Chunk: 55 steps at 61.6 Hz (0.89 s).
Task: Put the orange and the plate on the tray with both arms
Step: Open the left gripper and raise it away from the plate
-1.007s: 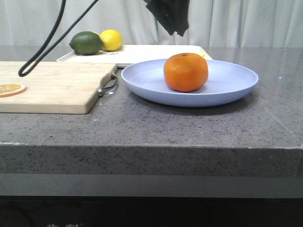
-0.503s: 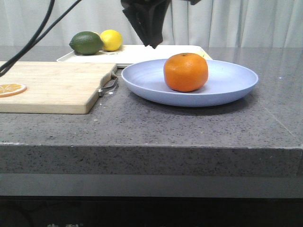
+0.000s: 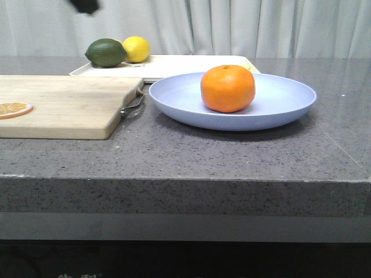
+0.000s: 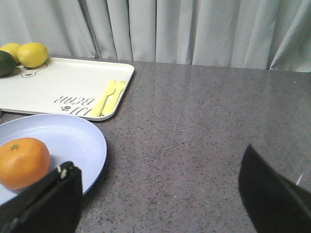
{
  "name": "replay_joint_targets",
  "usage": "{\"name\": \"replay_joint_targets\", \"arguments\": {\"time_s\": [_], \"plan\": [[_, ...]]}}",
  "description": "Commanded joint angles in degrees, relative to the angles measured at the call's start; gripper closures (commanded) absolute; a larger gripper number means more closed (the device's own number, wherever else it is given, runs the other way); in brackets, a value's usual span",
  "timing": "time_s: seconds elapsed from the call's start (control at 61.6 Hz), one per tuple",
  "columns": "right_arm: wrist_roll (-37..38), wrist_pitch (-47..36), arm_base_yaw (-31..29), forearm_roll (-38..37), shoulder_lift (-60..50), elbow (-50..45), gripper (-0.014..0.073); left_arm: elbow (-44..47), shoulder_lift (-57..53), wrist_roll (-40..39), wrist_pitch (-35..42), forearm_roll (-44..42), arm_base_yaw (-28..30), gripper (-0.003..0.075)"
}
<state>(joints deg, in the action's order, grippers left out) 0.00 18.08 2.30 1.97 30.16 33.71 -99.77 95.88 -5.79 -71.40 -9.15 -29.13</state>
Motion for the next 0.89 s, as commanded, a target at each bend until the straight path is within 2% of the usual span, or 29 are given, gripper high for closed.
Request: {"name": "replay_joint_targets", "arguments": {"time_s": [0.0, 0.26, 0.406, 0.682, 0.877], "plan": [[-0.37, -5.02, -0.29, -0.11, 0.40, 1.91, -0.0061, 3.99, -6.47, -1.18, -0.51, -0.68, 5.29, 0.0738], [-0.37, -5.02, -0.29, -0.11, 0.40, 1.91, -0.0061, 23.26, -20.28, -1.55, 8.65, 3.41, 21.05, 0.0738], [-0.37, -4.78, -0.29, 0.09, 0.40, 1.91, -0.0061, 33.09, -28.44, -1.55, 15.64, 3.29, 26.12, 0.0738], [-0.37, -5.67, -0.29, 0.76, 1.79, 1.91, -0.0061, 50.49, -49.19, -1.24, 32.05, 5.33, 27.68, 0.0738], [-0.37, -5.79, -0.29, 0.76, 5.22, 2.02, -0.0061, 62.40, -66.38, -0.96, 39.00, 5.23, 27.68, 0.0738]]}}
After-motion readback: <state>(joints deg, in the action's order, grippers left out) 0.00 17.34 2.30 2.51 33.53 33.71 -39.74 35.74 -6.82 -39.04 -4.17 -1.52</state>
